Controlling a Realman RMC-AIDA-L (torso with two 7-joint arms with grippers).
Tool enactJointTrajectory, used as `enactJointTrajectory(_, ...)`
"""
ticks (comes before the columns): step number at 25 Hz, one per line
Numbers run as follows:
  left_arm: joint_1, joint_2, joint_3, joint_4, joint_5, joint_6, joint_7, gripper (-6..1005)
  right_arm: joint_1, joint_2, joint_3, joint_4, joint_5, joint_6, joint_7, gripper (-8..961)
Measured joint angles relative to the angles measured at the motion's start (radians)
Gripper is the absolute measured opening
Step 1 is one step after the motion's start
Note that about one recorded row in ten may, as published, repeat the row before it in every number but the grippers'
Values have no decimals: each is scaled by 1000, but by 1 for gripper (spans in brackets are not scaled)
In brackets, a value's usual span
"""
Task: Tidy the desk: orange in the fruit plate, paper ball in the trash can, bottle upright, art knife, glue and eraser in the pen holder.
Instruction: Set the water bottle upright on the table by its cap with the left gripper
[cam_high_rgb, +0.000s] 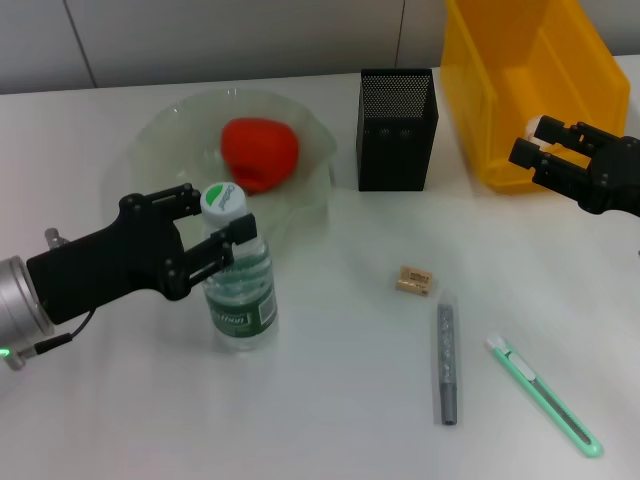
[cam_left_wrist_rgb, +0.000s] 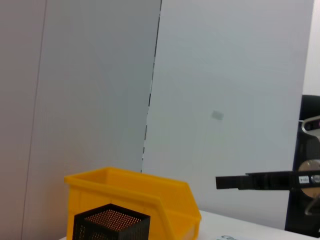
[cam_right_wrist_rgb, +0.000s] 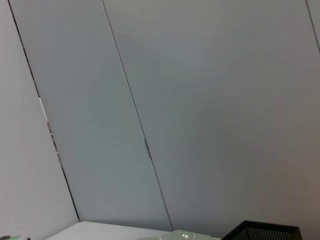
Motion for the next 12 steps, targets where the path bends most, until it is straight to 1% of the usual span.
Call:
enactJointTrajectory(3, 6, 1, 5, 1, 0, 3, 10, 445, 0, 0, 0, 0, 0, 0, 0, 616)
enactJointTrajectory(5, 21, -1, 13, 4, -4, 4, 34, 445, 0, 0, 0, 0, 0, 0, 0, 616)
enactJointTrajectory(12, 27, 0, 14, 1, -4, 5, 37, 483, 0, 0, 0, 0, 0, -2, 4, 615)
